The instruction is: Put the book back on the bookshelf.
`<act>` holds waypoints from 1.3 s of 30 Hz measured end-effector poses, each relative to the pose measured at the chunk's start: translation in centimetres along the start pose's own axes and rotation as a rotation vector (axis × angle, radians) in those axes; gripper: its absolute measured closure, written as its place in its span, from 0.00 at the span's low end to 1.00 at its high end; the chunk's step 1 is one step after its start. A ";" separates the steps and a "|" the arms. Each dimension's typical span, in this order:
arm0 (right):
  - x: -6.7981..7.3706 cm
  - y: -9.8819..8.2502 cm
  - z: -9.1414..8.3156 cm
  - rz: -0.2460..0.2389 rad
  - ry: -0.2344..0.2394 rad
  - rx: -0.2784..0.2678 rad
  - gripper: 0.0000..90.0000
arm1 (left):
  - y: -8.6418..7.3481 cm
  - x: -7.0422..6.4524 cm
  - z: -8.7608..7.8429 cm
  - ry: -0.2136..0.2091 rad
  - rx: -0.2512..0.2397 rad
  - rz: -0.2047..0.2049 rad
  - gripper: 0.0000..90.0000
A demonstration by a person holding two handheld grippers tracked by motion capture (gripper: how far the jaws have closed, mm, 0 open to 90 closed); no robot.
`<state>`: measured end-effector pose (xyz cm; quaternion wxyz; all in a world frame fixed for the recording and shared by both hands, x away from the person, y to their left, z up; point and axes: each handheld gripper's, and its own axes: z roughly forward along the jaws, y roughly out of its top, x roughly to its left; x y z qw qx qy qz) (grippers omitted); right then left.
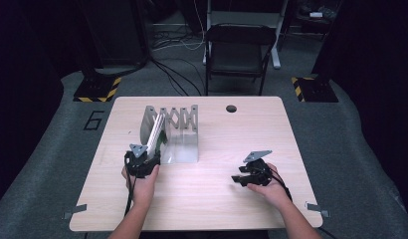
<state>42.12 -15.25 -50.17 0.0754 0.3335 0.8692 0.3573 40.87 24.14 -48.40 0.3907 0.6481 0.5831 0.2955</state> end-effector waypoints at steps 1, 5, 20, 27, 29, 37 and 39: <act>0.0 0.0 0.0 0.000 0.000 0.000 0.52 | 0.0 0.0 0.0 0.000 0.000 0.000 0.57; -0.1 0.0 0.0 -0.004 -0.002 0.003 0.51 | 0.0 0.0 0.0 0.001 0.007 0.002 0.54; 0.1 0.0 0.1 -0.002 -0.004 0.007 0.51 | -0.4 0.3 -1.3 -0.029 0.030 0.004 0.45; -0.1 -0.2 0.1 0.007 -0.004 0.009 0.51 | -0.6 0.7 -1.9 -0.047 0.038 0.009 0.44; -0.1 -0.3 0.1 0.014 -0.006 0.013 0.51 | -0.7 0.9 -2.1 -0.051 0.045 0.010 0.44; -0.1 -0.4 0.1 0.019 -0.010 0.005 0.50 | -0.6 1.2 -2.9 -0.077 0.067 0.009 0.44; 0.0 -0.4 0.1 0.028 -0.011 0.005 0.50 | -0.6 1.2 -2.9 -0.077 0.068 0.017 0.44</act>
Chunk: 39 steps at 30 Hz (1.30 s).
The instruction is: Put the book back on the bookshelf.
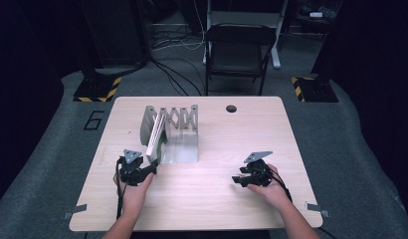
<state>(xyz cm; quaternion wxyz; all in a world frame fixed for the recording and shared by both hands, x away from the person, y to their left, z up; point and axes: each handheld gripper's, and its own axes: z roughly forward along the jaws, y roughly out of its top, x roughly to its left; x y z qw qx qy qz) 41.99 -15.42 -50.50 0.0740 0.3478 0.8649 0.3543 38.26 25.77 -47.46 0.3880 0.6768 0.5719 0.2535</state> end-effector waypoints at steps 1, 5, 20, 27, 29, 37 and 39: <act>-0.1 0.0 0.1 -0.009 -0.001 -0.011 0.50 | 0.0 -0.1 0.0 -0.002 -0.010 -0.012 0.44; -0.1 0.1 0.0 -0.014 -0.002 0.002 0.50 | -0.1 -0.1 -0.5 -0.009 -0.010 -0.013 0.44; 0.0 0.3 0.0 0.019 -0.005 -0.003 0.46 | 0.1 1.2 -3.5 -0.101 0.010 0.018 0.44; 0.2 0.3 0.1 -0.002 -0.005 0.002 0.46 | -0.9 1.0 -4.0 -0.125 0.049 0.089 0.44; 0.2 0.3 0.0 -0.008 -0.009 0.007 0.46 | -1.2 1.1 -4.0 -0.127 0.068 0.104 0.44; 0.2 0.2 -0.1 -0.010 -0.007 0.000 0.46 | -1.7 1.2 -3.9 -0.201 0.096 0.137 0.44; 0.2 0.2 -0.1 -0.012 -0.011 -0.014 0.46 | -1.8 1.0 -3.9 -0.223 0.100 0.159 0.44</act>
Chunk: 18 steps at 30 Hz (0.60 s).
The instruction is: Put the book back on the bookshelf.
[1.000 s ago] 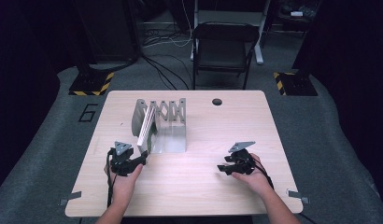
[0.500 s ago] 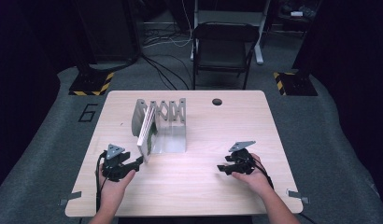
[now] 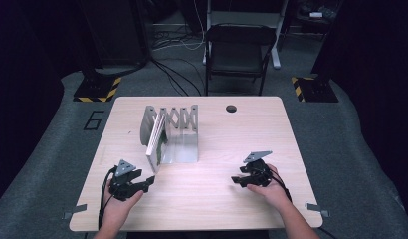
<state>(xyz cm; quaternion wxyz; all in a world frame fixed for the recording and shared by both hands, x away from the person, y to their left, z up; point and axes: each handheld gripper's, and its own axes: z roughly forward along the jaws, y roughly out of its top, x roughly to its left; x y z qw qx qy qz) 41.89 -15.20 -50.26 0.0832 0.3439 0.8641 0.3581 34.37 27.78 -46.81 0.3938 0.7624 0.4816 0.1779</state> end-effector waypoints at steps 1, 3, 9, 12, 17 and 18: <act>0.0 0.0 0.0 0.000 0.000 0.000 0.46 | 0.0 0.0 0.0 0.000 0.000 0.000 0.44; 0.1 0.0 -0.1 0.000 0.001 0.012 0.46 | -0.1 -0.3 0.2 -0.031 0.012 0.030 0.44; 0.2 -0.1 0.0 0.011 -0.005 0.002 0.46 | -0.7 -0.7 0.7 -0.066 0.024 0.063 0.44; 0.1 0.0 -0.1 -0.007 -0.004 0.027 0.46 | -1.1 -0.9 1.1 -0.090 0.036 0.068 0.44; 0.2 -0.1 0.0 -0.018 -0.005 0.031 0.46 | -1.3 -1.3 1.7 -0.124 0.052 0.082 0.44; 0.3 -0.1 0.0 -0.016 -0.009 0.033 0.46 | -1.4 -1.4 2.0 -0.135 0.057 0.099 0.44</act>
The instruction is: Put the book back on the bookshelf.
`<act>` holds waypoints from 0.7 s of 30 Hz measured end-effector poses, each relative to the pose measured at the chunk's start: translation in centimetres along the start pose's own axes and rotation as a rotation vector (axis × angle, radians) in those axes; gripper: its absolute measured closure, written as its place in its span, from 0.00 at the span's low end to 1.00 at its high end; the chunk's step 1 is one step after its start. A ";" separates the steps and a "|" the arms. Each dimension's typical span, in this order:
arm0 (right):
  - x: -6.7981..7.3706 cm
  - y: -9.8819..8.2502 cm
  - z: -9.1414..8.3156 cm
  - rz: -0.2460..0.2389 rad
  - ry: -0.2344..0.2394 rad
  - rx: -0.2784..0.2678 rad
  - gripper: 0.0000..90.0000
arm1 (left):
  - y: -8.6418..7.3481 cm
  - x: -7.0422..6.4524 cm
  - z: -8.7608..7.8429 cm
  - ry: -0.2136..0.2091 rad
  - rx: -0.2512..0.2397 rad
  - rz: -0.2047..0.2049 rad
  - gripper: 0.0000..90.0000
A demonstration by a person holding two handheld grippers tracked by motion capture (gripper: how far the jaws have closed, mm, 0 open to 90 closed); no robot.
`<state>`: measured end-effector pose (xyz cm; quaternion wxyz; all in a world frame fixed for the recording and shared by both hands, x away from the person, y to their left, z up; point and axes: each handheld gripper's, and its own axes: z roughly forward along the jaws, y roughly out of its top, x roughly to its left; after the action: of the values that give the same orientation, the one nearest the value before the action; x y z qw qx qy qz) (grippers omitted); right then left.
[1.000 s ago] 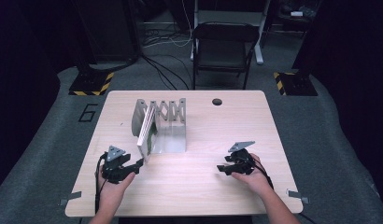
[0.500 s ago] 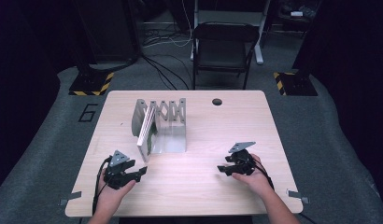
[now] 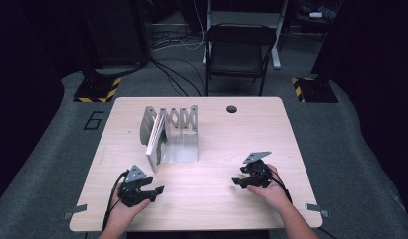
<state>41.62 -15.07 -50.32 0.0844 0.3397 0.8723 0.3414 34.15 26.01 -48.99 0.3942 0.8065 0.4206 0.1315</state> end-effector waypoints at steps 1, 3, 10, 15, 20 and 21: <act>0.1 0.0 0.0 0.005 -0.003 0.001 0.46 | -0.1 -0.1 0.2 -0.012 0.003 0.000 0.44; 0.1 0.0 0.0 0.005 -0.005 0.002 0.46 | -0.1 -0.1 0.3 -0.021 0.011 0.015 0.44; 0.0 -0.3 -0.2 -0.001 -0.017 0.005 0.46 | -0.2 -0.2 2.2 -0.095 0.040 0.080 0.44; 0.3 -0.6 -0.2 -0.009 -0.018 0.007 0.46 | -0.1 -0.8 3.5 -0.129 0.040 0.120 0.44; 1.1 -0.7 0.3 -0.042 -0.015 0.022 0.46 | 0.0 -1.2 4.1 -0.143 0.058 0.150 0.44; 1.1 -0.7 0.3 -0.042 -0.015 0.022 0.46 | 0.0 -1.2 4.1 -0.143 0.058 0.150 0.44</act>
<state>40.54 -14.58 -50.92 0.0944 0.3248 0.8823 0.3272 35.61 22.91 -51.53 0.3889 0.8542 0.3331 0.0905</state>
